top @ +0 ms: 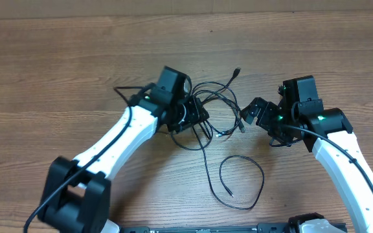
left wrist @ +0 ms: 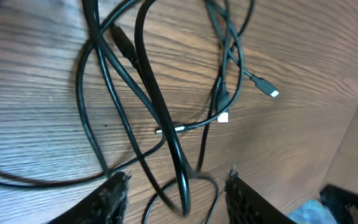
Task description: Untangle cables
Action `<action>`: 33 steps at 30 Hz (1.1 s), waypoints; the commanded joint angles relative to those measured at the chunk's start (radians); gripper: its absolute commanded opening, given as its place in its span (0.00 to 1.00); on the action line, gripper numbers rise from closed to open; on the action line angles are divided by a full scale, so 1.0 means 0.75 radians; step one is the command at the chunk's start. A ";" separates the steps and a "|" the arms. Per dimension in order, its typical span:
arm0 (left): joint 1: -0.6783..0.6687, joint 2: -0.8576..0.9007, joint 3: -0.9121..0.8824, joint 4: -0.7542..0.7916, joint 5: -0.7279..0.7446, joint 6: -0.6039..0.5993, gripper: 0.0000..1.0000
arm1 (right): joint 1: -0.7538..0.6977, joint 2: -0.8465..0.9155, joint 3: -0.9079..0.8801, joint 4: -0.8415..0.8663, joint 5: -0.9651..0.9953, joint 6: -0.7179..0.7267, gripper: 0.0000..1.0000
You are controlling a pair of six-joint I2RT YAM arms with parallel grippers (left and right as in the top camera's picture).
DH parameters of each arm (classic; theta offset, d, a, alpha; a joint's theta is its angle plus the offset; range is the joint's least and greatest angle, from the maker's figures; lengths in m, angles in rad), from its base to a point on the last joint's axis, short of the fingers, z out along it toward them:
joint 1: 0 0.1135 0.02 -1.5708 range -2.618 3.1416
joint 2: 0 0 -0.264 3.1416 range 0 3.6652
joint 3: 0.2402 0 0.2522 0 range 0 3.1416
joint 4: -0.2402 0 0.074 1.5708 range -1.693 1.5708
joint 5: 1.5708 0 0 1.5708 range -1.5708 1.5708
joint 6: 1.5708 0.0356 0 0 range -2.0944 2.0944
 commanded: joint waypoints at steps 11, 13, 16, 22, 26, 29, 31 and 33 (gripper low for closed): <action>-0.002 0.058 0.016 0.225 0.053 -0.002 0.04 | -0.005 -0.010 0.028 0.004 0.014 -0.016 1.00; 0.012 0.038 0.016 0.215 0.106 0.065 0.04 | -0.005 -0.010 0.028 0.004 0.014 -0.016 1.00; 0.054 -0.021 0.016 0.194 0.202 0.131 0.04 | -0.005 -0.010 0.028 0.004 0.014 -0.016 1.00; 0.144 -0.211 0.016 0.159 0.275 0.226 0.04 | -0.005 -0.010 0.028 0.004 0.014 -0.016 1.00; 0.175 -0.358 0.016 0.144 0.283 0.355 0.04 | -0.005 -0.010 0.028 0.004 0.014 -0.016 1.00; 0.175 -0.451 0.016 0.133 0.280 0.454 0.04 | -0.005 -0.010 0.028 0.016 0.026 -0.016 1.00; 0.175 -0.506 0.016 0.132 0.270 0.494 0.04 | -0.005 -0.010 0.028 0.080 0.077 -0.016 1.00; 0.175 -0.550 0.016 0.115 0.236 0.520 0.04 | -0.005 -0.010 0.028 0.122 0.093 -0.016 1.00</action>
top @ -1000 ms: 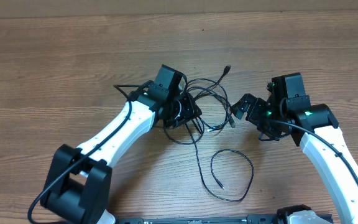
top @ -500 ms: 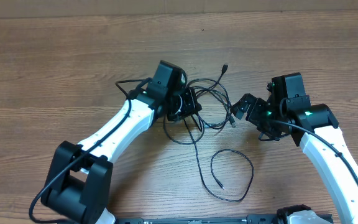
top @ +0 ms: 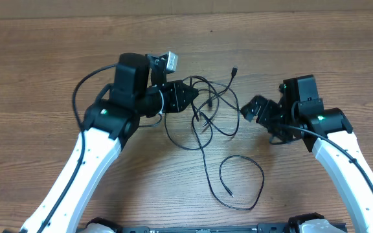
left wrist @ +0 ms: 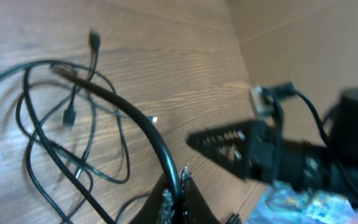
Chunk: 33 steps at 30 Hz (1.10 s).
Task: Untangle cables
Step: 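Pull the grasped strand leftward and up with the left gripper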
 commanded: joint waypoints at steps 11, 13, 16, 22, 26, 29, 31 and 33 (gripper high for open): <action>0.045 -0.185 0.016 -0.164 -0.123 0.194 0.04 | -0.005 -0.010 0.028 0.120 -0.298 0.055 1.00; 0.051 -0.185 0.016 -0.153 -0.106 0.193 0.04 | -0.003 -0.010 0.028 0.143 -0.402 0.114 1.00; 0.052 -0.185 0.016 -0.071 0.015 0.193 0.04 | 0.036 -0.009 0.027 0.158 -0.450 0.274 0.98; 0.051 -0.185 0.016 0.160 0.338 0.194 0.04 | 0.228 0.050 0.027 0.260 -0.346 0.302 0.99; 0.051 -0.185 0.016 0.207 0.528 0.194 0.04 | 0.324 0.114 0.027 0.404 -0.191 0.316 1.00; 0.052 -0.185 0.016 0.284 0.693 0.193 0.04 | 0.346 0.176 0.027 0.517 -0.079 0.316 1.00; 0.052 -0.185 0.016 0.362 0.781 0.176 0.04 | 0.346 0.217 0.027 0.570 -0.009 0.316 1.00; 0.063 -0.188 0.016 0.474 0.865 0.105 0.05 | 0.344 0.260 0.027 0.596 0.087 0.317 1.00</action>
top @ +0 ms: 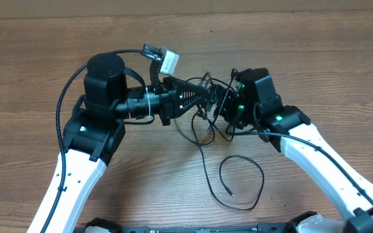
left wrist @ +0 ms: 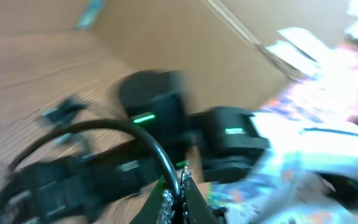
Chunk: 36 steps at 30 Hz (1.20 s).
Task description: Untangle cables
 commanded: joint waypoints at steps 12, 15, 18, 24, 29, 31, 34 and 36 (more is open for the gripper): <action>0.407 -0.051 0.017 0.372 0.414 -0.326 0.04 | -0.010 0.140 0.026 -0.260 0.636 0.083 1.00; 0.499 -0.051 0.017 0.361 0.414 -0.326 0.04 | -0.013 0.140 0.026 -0.378 0.725 0.084 1.00; 0.596 -0.051 0.017 0.361 0.404 -0.323 0.04 | -0.028 0.140 0.026 -0.455 0.780 0.083 1.00; 0.775 -0.037 0.017 0.361 0.339 -0.323 0.04 | -0.078 0.140 0.026 -0.558 0.838 0.083 1.00; 0.923 -0.035 0.017 0.362 0.259 -0.324 0.04 | -0.154 0.140 0.026 -0.590 0.837 0.083 1.00; 0.966 -0.035 0.017 0.362 0.223 -0.325 0.04 | -0.179 0.140 0.026 -0.592 0.837 0.082 1.00; 1.010 -0.035 0.017 0.372 0.141 -0.324 0.04 | -0.215 0.140 0.026 -0.612 0.836 0.083 1.00; 1.032 -0.035 0.017 0.366 0.057 -0.324 0.04 | -0.241 0.140 0.026 -0.639 0.833 0.083 1.00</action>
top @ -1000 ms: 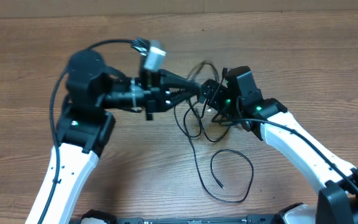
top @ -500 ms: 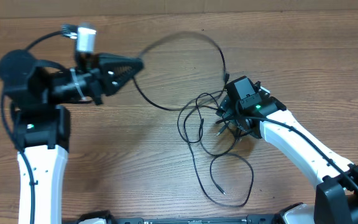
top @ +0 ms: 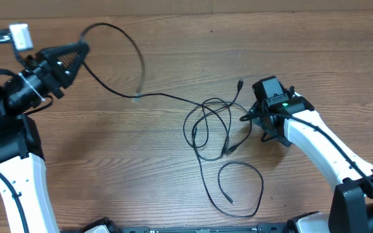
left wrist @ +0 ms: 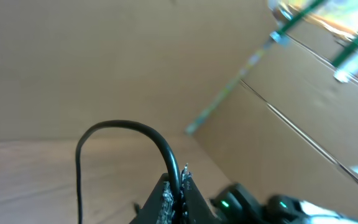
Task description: Untangle cables
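Observation:
My left gripper [top: 83,46] is raised at the far left, shut on a black cable [top: 132,46]. In the left wrist view the left gripper [left wrist: 179,178] pinches that cable [left wrist: 122,124], which arcs up out of it. The cable loops over, drops to the table and runs right into the tangle [top: 211,126]. My right gripper [top: 245,119] is down at the tangle's right edge. Its fingers look closed to a point on a strand there.
A separate black cable loop [top: 241,188] lies near the front edge, below the tangle. A loose plug end [top: 239,83] points away at the back, just left of the right arm. The bare wood table [top: 109,168] stretches left of the tangle.
My left gripper, still shut on the cable, has gone from over the tangle to the far left and high up, and the cable is stretched out. The right gripper has shifted to the tangle's right edge.
My left gripper stood open low over the tangle, with the right one open off to the right. Then the left was shut on a strand and lifted. After that the right reached into the tangle. Now the held cable is drawn out far to the left.

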Action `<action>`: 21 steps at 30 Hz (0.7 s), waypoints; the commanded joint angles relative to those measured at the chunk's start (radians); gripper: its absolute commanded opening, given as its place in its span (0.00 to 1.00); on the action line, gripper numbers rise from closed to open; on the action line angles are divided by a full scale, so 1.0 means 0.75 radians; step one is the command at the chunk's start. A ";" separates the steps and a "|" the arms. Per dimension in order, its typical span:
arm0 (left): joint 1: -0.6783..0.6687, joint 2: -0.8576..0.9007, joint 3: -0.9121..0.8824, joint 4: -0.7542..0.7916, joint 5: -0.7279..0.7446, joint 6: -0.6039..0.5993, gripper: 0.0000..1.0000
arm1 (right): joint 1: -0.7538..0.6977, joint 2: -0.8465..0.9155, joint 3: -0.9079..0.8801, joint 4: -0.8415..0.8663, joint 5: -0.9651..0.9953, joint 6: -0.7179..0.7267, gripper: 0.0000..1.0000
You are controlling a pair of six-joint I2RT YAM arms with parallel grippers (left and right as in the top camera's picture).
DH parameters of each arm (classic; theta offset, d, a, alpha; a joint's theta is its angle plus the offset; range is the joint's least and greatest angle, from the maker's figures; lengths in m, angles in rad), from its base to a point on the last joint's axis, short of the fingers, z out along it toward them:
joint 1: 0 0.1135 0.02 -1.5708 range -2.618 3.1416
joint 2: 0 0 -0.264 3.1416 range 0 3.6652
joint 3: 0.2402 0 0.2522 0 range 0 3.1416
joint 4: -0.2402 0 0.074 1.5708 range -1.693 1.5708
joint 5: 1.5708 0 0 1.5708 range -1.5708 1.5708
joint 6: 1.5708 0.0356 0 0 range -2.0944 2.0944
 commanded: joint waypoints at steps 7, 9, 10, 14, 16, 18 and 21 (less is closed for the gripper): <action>0.017 -0.009 0.016 -0.222 -0.459 -0.012 0.04 | -0.053 0.002 0.025 0.010 -0.355 -0.232 1.00; -0.017 -0.006 0.016 -0.355 -0.496 0.025 0.04 | -0.047 0.002 0.025 0.047 -0.565 -0.394 1.00; -0.043 -0.001 0.016 -0.422 -0.512 0.071 0.04 | -0.043 0.002 0.025 0.058 -0.659 -0.458 1.00; -0.152 0.033 0.016 -0.634 -0.636 0.246 0.04 | -0.022 0.002 0.025 0.104 -1.078 -0.753 1.00; -0.184 0.050 0.016 -0.686 -0.703 0.262 0.04 | -0.011 0.002 0.025 0.135 -1.178 -0.873 1.00; -0.190 0.067 0.016 -0.680 -0.706 0.248 0.04 | 0.000 0.002 0.025 0.192 -1.186 -0.980 0.97; -0.189 0.069 0.016 -0.660 -0.701 0.190 0.04 | 0.002 0.002 0.025 0.275 -1.154 -1.063 0.77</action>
